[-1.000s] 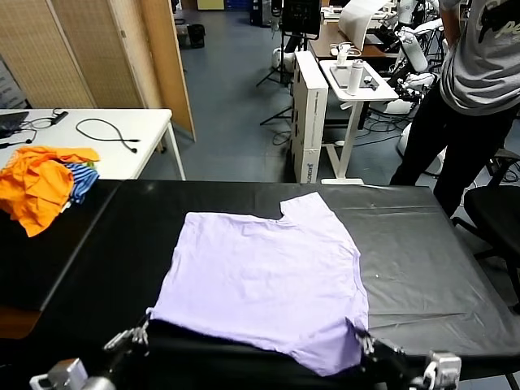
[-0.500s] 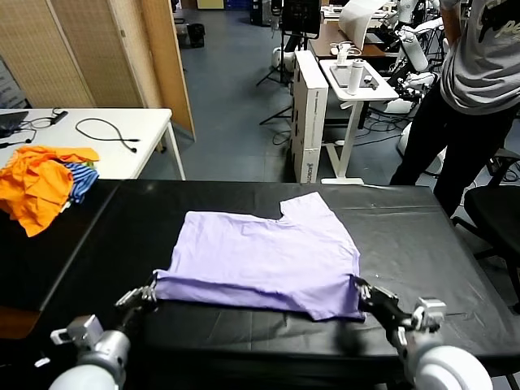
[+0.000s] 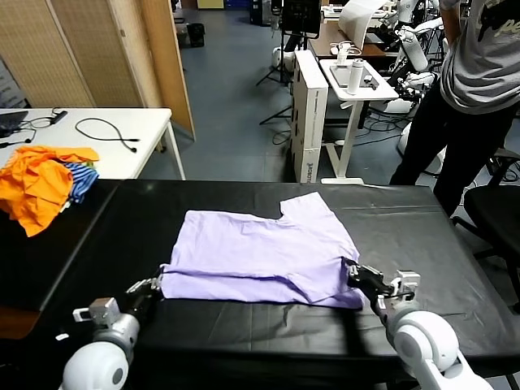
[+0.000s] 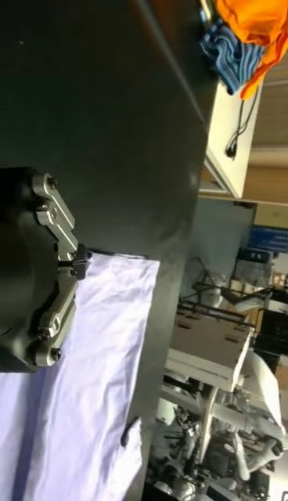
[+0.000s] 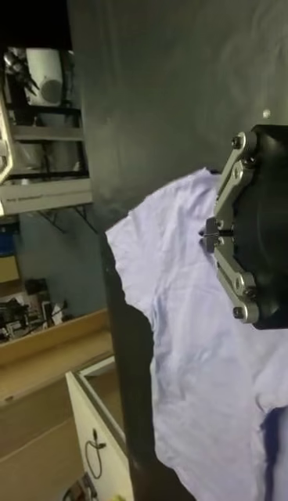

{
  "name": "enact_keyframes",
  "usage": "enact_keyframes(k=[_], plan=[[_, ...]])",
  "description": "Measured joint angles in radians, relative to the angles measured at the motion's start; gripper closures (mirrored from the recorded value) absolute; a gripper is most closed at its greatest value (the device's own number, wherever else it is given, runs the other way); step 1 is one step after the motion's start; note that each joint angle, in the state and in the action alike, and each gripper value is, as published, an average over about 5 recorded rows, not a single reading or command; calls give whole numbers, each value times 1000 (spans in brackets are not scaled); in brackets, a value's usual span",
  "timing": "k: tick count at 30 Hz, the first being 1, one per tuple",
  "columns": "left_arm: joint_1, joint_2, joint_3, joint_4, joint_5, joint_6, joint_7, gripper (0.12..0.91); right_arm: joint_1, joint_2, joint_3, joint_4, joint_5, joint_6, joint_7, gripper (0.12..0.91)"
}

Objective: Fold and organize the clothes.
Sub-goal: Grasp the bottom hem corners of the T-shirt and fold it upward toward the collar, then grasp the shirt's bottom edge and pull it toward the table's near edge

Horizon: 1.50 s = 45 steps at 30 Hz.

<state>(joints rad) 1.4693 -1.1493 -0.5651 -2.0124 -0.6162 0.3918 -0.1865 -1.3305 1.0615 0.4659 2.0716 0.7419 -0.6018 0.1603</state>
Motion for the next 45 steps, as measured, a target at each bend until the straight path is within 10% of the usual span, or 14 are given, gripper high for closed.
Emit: enact_keyframes(k=[8, 13, 17, 22, 35, 41, 45], plan=[[20, -23, -13, -31, 25, 1, 11, 539, -136, -20, 69, 103, -102, -8, -34, 193], [50, -40, -16, -73, 32, 9, 8, 235, -231, -22, 115, 126, -113, 12, -53, 121], [79, -55, -23, -100, 38, 17, 10, 133, -274, -23, 134, 129, -114, 15, -61, 119], [102, -71, -30, -106, 51, 19, 13, 124, -292, -24, 138, 125, -115, 16, -63, 145], [130, -86, -31, -96, 53, 22, 16, 157, -303, -17, 128, 109, -112, 14, -68, 577], [128, -88, -33, -77, 61, 33, 5, 371, -320, -18, 135, 133, -100, 7, -54, 866], [139, -83, -44, -82, 58, 38, 6, 603, -342, -15, 147, 167, -83, -17, -30, 886]])
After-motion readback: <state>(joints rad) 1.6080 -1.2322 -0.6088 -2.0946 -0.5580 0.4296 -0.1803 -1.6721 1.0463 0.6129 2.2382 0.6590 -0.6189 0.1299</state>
